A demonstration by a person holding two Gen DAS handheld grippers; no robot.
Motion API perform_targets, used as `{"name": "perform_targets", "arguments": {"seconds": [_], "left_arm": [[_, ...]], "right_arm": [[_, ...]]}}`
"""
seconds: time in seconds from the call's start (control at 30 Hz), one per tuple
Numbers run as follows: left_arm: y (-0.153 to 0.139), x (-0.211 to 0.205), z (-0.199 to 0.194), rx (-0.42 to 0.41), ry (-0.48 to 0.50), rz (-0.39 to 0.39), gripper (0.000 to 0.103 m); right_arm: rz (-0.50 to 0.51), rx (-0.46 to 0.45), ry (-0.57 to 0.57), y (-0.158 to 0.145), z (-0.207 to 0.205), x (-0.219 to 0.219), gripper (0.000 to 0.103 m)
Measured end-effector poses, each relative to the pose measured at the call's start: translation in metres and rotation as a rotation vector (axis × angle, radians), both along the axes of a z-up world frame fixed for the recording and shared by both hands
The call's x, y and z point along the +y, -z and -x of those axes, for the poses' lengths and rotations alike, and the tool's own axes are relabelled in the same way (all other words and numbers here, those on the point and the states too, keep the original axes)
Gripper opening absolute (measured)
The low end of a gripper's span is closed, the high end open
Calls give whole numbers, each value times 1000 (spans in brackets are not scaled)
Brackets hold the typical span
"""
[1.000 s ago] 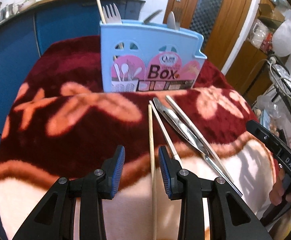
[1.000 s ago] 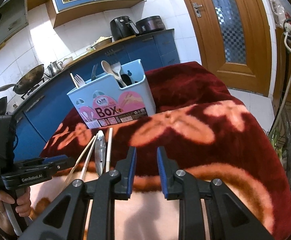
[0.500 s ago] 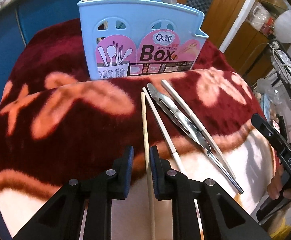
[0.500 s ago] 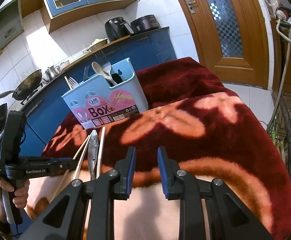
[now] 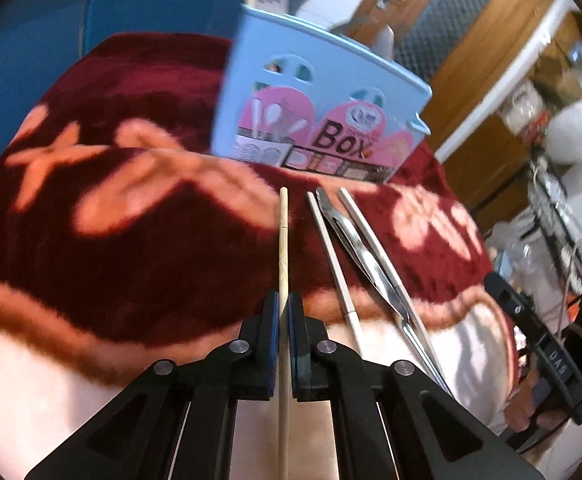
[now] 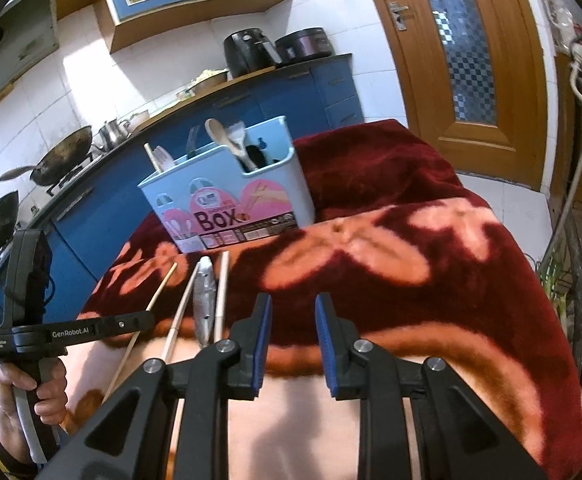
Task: Organize utensils
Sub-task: 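Move both tools back and grasp a wooden chopstick with the left tool, then grasp a thin white utensil with the right tool while the left tool lifts the chopstick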
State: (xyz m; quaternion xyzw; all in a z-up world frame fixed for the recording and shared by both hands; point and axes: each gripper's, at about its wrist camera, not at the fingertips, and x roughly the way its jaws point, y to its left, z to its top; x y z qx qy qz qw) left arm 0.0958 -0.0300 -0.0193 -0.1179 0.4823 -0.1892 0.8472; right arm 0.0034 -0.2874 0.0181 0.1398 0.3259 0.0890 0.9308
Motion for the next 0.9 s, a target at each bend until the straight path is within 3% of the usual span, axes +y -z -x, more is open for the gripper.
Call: {"name": "perform_targets", "arguments": {"seconds": [0.17, 0.4, 0.63, 0.9], "left_arm": [[-2, 15, 4, -20, -44, 45, 4], [-7, 36, 9, -52, -83, 108, 4], [-8, 43, 12, -81, -102, 107, 4], [-8, 46, 11, -100, -105, 114, 4]], "right_arm": [[3, 46, -60, -2, -11, 17, 25], [9, 198, -171, 6, -35, 41, 25], [92, 333, -228, 18, -47, 58, 26], [195, 380, -253, 20, -61, 73, 28]]}}
